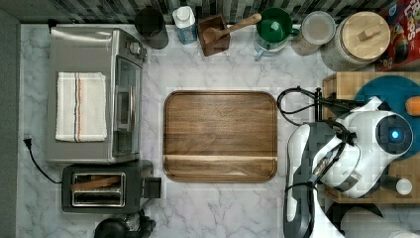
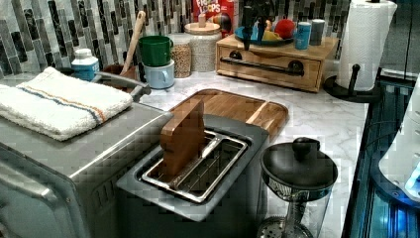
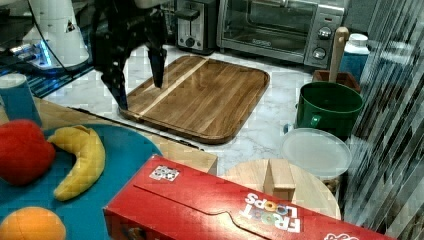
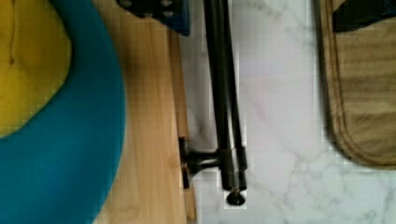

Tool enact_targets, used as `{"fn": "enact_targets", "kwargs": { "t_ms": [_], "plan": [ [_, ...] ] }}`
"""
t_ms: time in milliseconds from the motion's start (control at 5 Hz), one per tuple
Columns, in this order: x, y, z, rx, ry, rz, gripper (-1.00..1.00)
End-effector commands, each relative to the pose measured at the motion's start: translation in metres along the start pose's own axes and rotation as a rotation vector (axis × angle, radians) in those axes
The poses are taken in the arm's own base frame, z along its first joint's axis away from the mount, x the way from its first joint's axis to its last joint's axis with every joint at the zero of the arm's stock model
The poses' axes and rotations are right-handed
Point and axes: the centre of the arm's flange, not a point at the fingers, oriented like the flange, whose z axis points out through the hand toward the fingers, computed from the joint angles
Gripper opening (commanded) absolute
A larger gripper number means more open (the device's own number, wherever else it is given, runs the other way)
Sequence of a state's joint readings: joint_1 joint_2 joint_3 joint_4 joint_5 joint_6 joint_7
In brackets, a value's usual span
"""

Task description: Open the drawer.

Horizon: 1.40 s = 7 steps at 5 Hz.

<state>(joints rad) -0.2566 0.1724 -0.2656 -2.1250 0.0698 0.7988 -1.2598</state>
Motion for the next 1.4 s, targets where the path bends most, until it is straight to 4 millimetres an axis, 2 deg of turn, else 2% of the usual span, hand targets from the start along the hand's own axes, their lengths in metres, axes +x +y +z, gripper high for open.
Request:
{"fn": "enact_targets", "kwargs": {
  "t_ms": [200,600,800,1000,1200,1400],
  "plan": [
    [-0.011,-0.004,0.036,0.058,0.040,0.014,1.00],
    [-0.009,0.006,0.062,0.017,0.118,0.020,1.00],
    [-0.008,0.001,0.073,0.012,0.125,0.028,1.00],
    [-0.006,-0.008,0.067,0.009,0.104,0.043,1.00],
    [-0.007,-0.023,0.053,0.006,0.077,0.057,1.00],
    [-0.005,-0.040,0.059,0.028,0.088,0.030,1.00]
  ]
}}
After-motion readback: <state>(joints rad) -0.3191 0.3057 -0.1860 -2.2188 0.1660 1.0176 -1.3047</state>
